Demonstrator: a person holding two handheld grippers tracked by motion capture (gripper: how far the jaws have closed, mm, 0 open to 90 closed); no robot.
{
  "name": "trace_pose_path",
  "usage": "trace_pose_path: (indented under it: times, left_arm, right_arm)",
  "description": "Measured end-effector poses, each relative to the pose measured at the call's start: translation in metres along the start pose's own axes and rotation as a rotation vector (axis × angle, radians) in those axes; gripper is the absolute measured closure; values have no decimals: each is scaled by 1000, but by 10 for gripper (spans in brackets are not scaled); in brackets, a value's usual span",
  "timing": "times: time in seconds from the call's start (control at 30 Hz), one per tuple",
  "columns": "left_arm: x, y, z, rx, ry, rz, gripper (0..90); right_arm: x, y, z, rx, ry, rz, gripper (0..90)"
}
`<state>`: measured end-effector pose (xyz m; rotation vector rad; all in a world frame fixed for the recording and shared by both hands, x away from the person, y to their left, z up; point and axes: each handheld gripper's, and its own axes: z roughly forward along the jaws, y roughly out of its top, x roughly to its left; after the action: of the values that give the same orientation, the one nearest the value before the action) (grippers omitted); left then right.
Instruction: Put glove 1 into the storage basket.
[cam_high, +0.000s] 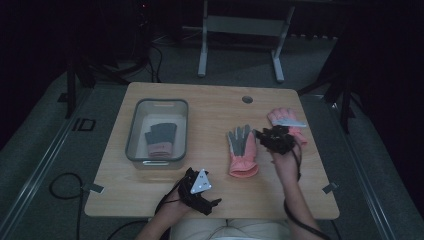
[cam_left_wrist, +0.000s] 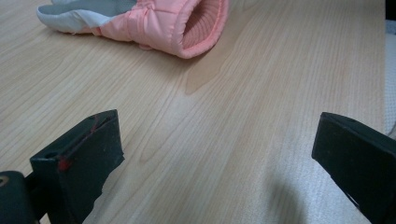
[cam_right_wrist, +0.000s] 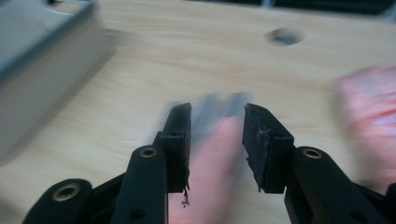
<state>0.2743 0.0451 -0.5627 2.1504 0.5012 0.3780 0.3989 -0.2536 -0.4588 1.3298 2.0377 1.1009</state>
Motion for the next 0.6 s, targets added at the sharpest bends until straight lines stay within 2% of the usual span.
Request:
trace_pose_path:
  times: [0.03, 0.07, 0.1, 0.13, 0.2, 0.33, 0.43, 0.5, 0.57, 0.6]
  left_arm:
    - [0, 0, 0, 0, -1, 0, 14]
    - [0, 0, 0, -2, 0, -2, 14]
    - [0, 0, 0, -3, 1, -3, 14]
    - [0, 0, 0, -3, 1, -3, 14]
    - [0, -1, 0, -2, 3, -7, 14]
    - [1, -2, 0, -5, 6, -18, 14]
    - [2, -2, 0, -11, 10, -28, 14]
    - [2, -2, -1, -18, 10, -29, 14]
    - [2, -3, -2, -19, 15, -26, 14]
    - [1, -3, -2, -20, 18, -23, 14]
  right_arm:
    - [-11, 2, -3, -16, 5, -15, 608]
    - [-20, 3, -5, -27, -30, -41, 611]
    - [-29, 3, -5, -22, -64, -59, 620]
    - [-37, 2, -4, -18, -59, -81, 618]
    - [-51, 0, -2, -5, -102, -146, 621]
    - [-83, 3, 4, 3, -125, -135, 633]
    - [-95, 7, 15, 34, -155, -158, 618]
    - [-104, 9, 24, 45, -125, -148, 602]
    - [-113, 10, 35, 75, -144, -156, 595]
    - [-118, 10, 40, 86, -132, -143, 591]
